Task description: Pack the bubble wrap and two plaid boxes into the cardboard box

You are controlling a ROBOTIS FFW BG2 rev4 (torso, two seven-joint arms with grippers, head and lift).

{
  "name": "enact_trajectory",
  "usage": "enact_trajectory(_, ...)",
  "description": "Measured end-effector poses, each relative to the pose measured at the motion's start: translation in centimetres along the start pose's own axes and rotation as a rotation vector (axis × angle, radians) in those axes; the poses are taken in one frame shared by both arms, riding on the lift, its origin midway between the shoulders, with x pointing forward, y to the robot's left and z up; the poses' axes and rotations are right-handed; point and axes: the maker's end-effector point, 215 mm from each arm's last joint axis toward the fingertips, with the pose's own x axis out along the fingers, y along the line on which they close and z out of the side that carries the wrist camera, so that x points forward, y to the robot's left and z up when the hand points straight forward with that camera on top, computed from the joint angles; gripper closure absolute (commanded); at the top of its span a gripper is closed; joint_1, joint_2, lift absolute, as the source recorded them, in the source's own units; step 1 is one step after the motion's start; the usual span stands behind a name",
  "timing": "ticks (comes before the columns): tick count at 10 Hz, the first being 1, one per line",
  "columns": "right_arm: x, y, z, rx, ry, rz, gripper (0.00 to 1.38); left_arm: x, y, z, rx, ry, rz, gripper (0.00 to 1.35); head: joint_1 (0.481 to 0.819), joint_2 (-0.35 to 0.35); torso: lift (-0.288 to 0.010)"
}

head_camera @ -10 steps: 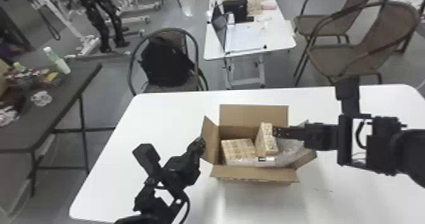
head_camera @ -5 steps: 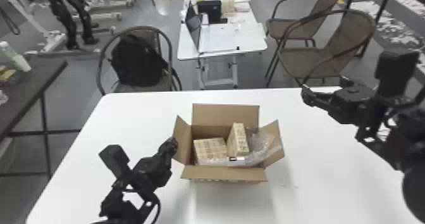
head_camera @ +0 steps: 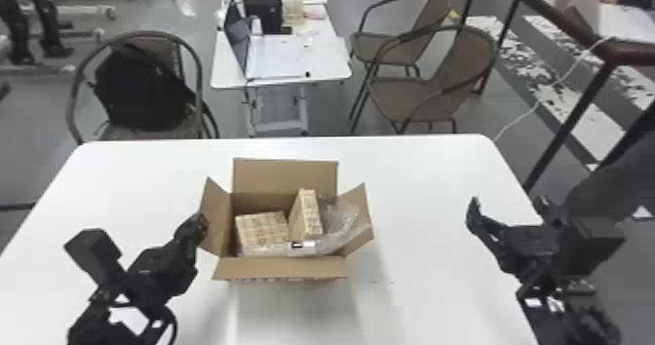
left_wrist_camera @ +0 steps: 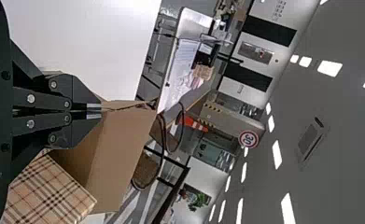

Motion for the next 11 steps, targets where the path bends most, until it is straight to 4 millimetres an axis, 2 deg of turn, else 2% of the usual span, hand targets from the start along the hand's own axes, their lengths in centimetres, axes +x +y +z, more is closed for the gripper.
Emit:
enact_trajectory(3, -3.6, -3.7, -6.0, 0.067, 0.063, -0.055, 0.13, 0.0, 0.1, -0.1, -0.001, 0.001, 0.002, 1.22, 0.695, -0.114, -0.039)
enact_trajectory(5, -4.8, -4.0, -8.3, 0.096, 0.106, -0.071, 0.13, 0.2, 0.2, -0.3, 0.001, 0.010, 0.004, 1.22, 0.695, -0.122, -0.039)
enact_trajectory(6, -4.7, -3.5, -8.4, 0.087, 0.114, -0.064, 0.13, 0.5, 0.4, -0.3, 0.007, 0.018, 0.013, 1.22, 0.695, -0.115, -0.039)
enact_trajectory(8, -4.0, -2.3, -8.1, 0.064, 0.121, -0.042, 0.13, 0.8, 2.1, 0.3, 0.026, 0.019, 0.078, 1.22, 0.695, -0.091, -0.039)
enact_trajectory(9, -4.0, -2.0, -8.2, 0.064, 0.126, -0.036, 0.13, 0.6, 3.3, 0.7, 0.038, 0.008, 0.125, 1.22, 0.695, -0.071, -0.039)
enact_trajectory(11, -3.8, -1.4, -8.3, 0.065, 0.131, -0.024, 0.13, -0.8, 7.3, 0.7, 0.033, -0.006, 0.294, 1.22, 0.695, -0.016, -0.039)
